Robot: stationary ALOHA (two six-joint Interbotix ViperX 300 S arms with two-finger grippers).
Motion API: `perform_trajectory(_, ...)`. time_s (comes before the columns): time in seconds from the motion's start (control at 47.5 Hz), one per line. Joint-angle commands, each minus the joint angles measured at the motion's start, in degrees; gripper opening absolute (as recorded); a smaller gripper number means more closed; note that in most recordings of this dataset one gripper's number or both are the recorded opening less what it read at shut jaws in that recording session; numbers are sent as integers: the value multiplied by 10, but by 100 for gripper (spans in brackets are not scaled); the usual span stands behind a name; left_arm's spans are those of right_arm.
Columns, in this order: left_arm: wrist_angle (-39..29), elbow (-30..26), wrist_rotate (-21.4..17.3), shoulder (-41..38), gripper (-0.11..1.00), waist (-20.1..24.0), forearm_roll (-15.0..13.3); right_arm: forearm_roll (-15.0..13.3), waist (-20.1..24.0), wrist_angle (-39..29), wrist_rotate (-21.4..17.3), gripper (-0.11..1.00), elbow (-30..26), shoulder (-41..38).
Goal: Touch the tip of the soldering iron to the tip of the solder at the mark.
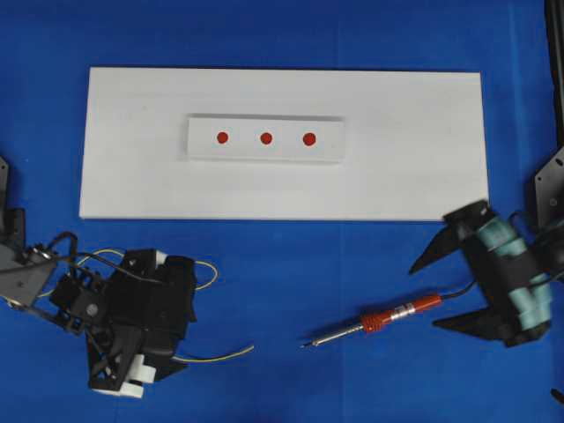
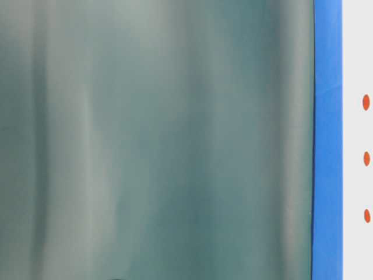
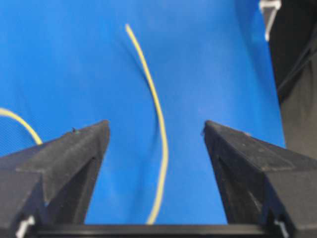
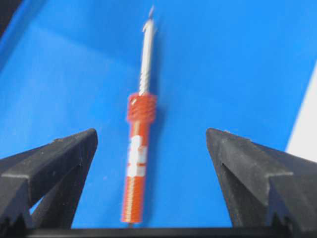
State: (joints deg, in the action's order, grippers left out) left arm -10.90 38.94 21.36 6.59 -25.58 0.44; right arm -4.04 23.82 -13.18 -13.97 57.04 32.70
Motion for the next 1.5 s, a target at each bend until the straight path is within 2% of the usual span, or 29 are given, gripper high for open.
perform_trajectory(0.0, 2, -11, -30, 34, 70, 14, 2, -16, -15, -14, 0, 89, -8, 52)
perform_trajectory(0.274, 4, 18, -109, 112, 70, 66, 1, -62, -69, -56, 0, 88, -4, 196)
perform_trajectory(0.464, 28, 70, -144, 175, 70, 94, 2, -80, -105, -81, -1, 88, 11, 244)
perform_trajectory(0.632, 63, 122, -158, 240, 70, 108, 2, -83, -147, -73, -2, 88, 45, 275)
perform_trajectory(0.78, 85, 172, -163, 306, 69, 119, 2, -83, -175, -33, -3, 88, 84, 294)
perform_trajectory(1.117, 162, 294, -163, 410, 67, 139, 1, -76, -192, 58, -5, 88, 139, 290)
perform_trajectory(1.222, 173, 316, -164, 440, 67, 140, 1, -73, -196, 67, -8, 88, 142, 284)
perform_trajectory(1.475, 168, 326, -163, 467, 67, 140, 1, -69, -196, 69, -12, 88, 145, 273)
